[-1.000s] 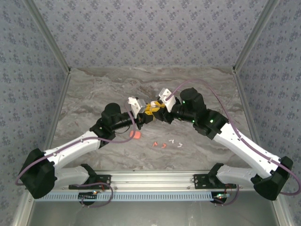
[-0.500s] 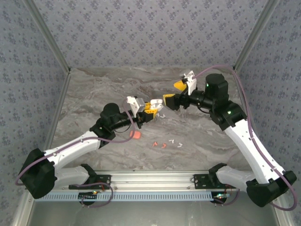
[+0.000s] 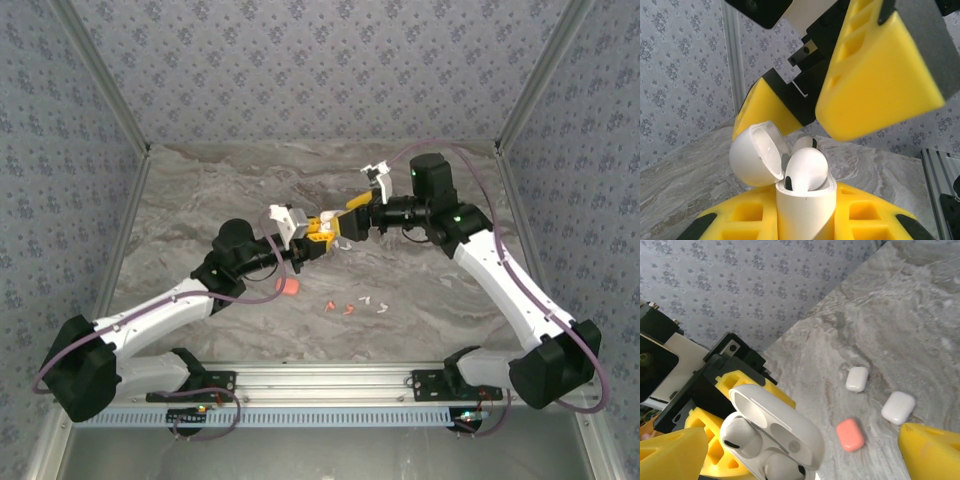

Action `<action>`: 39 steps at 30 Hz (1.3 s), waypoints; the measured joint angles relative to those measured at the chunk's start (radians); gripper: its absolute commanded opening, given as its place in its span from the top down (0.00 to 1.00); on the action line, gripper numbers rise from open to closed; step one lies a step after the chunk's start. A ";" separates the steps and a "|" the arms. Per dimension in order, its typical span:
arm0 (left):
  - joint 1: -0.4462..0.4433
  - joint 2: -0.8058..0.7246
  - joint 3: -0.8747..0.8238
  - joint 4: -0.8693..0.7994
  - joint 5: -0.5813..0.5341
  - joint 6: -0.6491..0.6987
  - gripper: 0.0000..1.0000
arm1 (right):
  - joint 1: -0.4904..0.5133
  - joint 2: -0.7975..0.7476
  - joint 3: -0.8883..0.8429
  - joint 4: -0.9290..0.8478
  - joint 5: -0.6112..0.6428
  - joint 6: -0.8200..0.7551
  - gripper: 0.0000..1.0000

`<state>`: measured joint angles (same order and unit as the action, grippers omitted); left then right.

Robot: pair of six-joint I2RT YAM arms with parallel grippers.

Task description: Insert wireless bluetooth earbuds into charging case

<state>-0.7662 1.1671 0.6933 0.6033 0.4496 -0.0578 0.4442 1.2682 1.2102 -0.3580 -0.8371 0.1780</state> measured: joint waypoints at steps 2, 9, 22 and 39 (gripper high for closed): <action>0.000 0.000 0.000 0.000 0.000 0.000 1.00 | 0.010 0.006 0.000 0.006 -0.014 0.005 0.00; 0.000 0.000 0.000 -0.001 0.000 0.000 1.00 | 0.031 0.007 0.000 0.025 -0.063 0.014 0.10; -0.001 0.000 0.000 -0.001 -0.001 0.000 1.00 | 0.039 -0.037 -0.005 0.021 -0.059 -0.010 0.22; 0.001 0.006 0.033 -0.089 -0.085 -0.014 1.00 | 0.040 -0.114 -0.005 -0.061 0.232 -0.055 0.09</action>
<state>-0.7654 1.1736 0.7261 0.5148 0.3641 -0.0723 0.4839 1.1545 1.2049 -0.4194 -0.6056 0.1230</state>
